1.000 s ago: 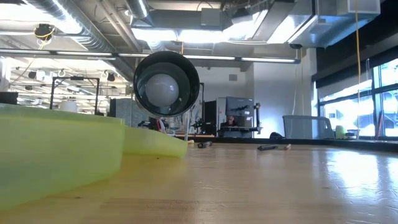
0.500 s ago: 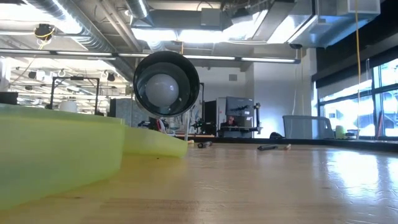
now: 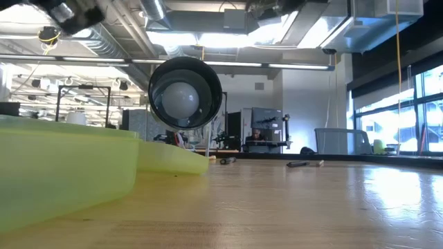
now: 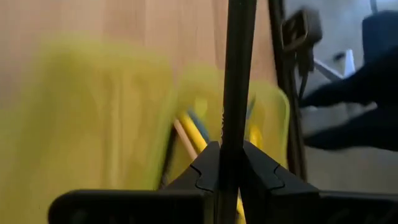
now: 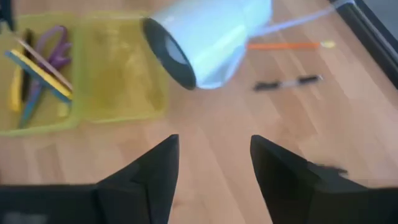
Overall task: Pick & place school supplies into a supply box
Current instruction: Put the black pen into the supply box
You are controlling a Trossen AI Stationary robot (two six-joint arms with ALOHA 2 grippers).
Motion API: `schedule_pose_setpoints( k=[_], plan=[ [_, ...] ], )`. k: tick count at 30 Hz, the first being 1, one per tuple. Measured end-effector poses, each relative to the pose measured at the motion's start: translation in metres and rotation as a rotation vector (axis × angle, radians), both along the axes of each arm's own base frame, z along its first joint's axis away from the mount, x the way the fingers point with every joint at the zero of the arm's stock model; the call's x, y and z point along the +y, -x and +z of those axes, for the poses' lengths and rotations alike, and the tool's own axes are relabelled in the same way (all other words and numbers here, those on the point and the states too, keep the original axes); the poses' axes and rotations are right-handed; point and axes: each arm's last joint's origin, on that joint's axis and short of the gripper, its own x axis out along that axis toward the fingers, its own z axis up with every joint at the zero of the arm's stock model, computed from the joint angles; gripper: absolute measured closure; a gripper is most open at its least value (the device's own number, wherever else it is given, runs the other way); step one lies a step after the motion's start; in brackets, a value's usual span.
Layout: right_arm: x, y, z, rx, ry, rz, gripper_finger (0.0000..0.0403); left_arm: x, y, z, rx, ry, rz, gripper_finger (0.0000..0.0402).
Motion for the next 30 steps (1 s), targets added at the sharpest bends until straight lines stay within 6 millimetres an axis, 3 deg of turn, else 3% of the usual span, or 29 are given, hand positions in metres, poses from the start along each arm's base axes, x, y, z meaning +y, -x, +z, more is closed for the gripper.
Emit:
schedule_pose_setpoints(
  k=[15,24,30],
  plan=[
    [-0.026,-0.005,-0.001,0.016,-0.002,-0.097,0.0201,-0.019,-0.023,-0.072,0.468,0.164,0.111,0.0376],
    [-0.037,-0.005,-0.003,0.047,0.006,-0.137,0.0201,-0.021,-0.027,-0.093,0.558,0.160,0.138,0.0368],
    [-0.038,-0.002,-0.004,0.080,0.016,-0.138,0.0201,-0.021,-0.027,-0.094,0.563,0.158,0.148,0.0347]
  ],
)
